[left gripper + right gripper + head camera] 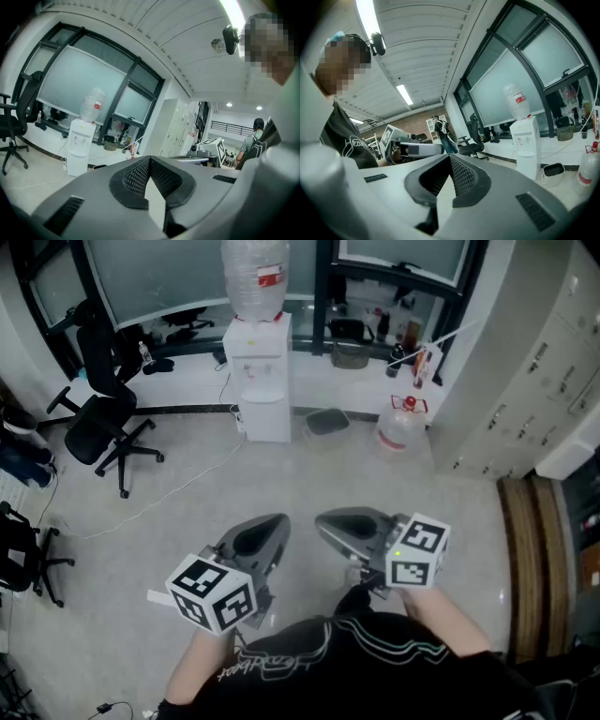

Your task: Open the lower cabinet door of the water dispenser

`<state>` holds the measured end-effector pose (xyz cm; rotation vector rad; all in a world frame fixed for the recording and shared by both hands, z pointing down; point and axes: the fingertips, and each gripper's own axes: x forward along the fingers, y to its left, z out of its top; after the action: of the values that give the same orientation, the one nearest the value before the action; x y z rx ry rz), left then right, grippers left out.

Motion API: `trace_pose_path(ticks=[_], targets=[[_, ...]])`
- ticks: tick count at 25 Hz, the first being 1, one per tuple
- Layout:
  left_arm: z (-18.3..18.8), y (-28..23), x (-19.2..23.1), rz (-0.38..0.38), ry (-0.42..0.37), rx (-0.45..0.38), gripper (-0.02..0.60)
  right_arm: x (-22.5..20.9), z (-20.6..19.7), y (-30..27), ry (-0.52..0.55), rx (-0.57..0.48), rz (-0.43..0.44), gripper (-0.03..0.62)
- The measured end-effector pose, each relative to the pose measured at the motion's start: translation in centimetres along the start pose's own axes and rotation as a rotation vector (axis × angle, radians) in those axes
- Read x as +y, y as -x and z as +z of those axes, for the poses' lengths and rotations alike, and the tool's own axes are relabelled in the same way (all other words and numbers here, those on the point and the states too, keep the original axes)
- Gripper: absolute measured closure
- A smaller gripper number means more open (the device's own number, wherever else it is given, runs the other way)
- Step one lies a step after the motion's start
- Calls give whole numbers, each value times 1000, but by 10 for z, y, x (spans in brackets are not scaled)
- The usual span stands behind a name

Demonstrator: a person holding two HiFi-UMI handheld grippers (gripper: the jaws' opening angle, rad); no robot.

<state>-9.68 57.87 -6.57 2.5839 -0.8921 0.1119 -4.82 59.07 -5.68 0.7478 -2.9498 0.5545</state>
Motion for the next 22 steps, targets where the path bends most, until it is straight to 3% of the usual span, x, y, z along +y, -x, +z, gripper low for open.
trace_pose_path(ticks=[8,12,22], targets=[[6,4,2,1,-6,-6,581,4,6,-1,12,-2,-6,582],[5,-5,12,-4,28,-10,581,-9,4,-3,-11,10,-33,582],[-4,-98,31,-18,72,79,581,-97,1,15,-77,13,-55,582]])
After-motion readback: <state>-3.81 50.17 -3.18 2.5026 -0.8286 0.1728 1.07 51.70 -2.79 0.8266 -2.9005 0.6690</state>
